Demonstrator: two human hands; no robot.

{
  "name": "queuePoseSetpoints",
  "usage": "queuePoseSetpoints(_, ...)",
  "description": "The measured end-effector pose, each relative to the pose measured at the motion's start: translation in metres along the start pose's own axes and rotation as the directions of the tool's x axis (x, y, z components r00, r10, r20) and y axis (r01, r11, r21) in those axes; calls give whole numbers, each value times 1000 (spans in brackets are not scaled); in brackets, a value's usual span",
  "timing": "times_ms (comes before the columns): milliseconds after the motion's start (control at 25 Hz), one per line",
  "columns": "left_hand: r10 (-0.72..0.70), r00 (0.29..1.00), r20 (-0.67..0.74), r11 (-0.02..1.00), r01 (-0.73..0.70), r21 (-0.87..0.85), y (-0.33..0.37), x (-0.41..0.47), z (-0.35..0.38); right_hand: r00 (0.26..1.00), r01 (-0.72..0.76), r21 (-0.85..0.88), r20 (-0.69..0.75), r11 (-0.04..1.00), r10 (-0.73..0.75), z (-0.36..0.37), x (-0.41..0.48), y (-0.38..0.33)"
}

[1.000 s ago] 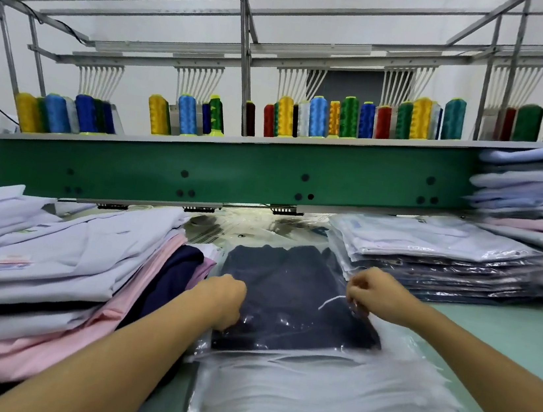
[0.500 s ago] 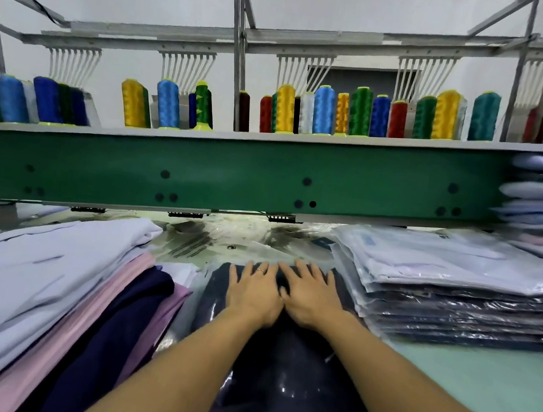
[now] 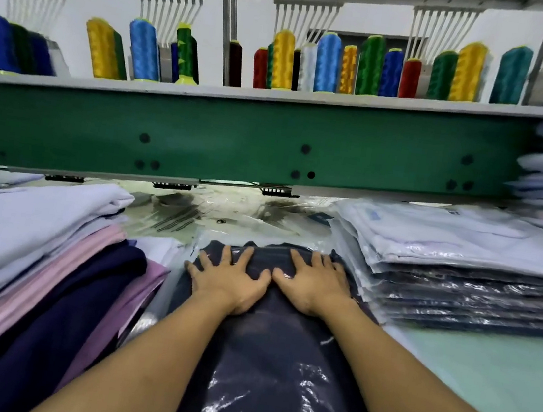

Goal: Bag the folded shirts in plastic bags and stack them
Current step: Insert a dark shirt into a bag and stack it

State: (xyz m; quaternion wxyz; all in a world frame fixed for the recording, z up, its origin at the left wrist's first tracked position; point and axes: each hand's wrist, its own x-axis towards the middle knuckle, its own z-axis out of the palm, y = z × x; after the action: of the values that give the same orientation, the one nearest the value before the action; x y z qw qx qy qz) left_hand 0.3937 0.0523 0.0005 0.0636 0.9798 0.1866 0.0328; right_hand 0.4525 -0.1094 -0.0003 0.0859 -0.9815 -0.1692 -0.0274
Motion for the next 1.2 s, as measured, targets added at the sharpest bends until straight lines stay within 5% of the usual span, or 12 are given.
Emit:
queuePoseSetpoints(400, -91, 984, -152, 995, 85, -49, -5, -10, 8, 979, -59, -25, -196, 998, 53, 5, -9, -1)
queuePoseSetpoints(680, -133, 991, 32, 988, 129, 90, 13, -43, -24, 971, -209, -123, -144, 970, 191, -21, -34, -25)
queuePoseSetpoints(1000, -13, 999, -40, 998, 10, -56, -6, -145, -2, 964, 264, -58, -14, 963, -265, -7, -144, -28)
queuePoseSetpoints(1200, -46, 958, -282, 969, -26, -246, -48, -181, -1, 946, 259, -152, 241, 954, -218, -27, -161, 27)
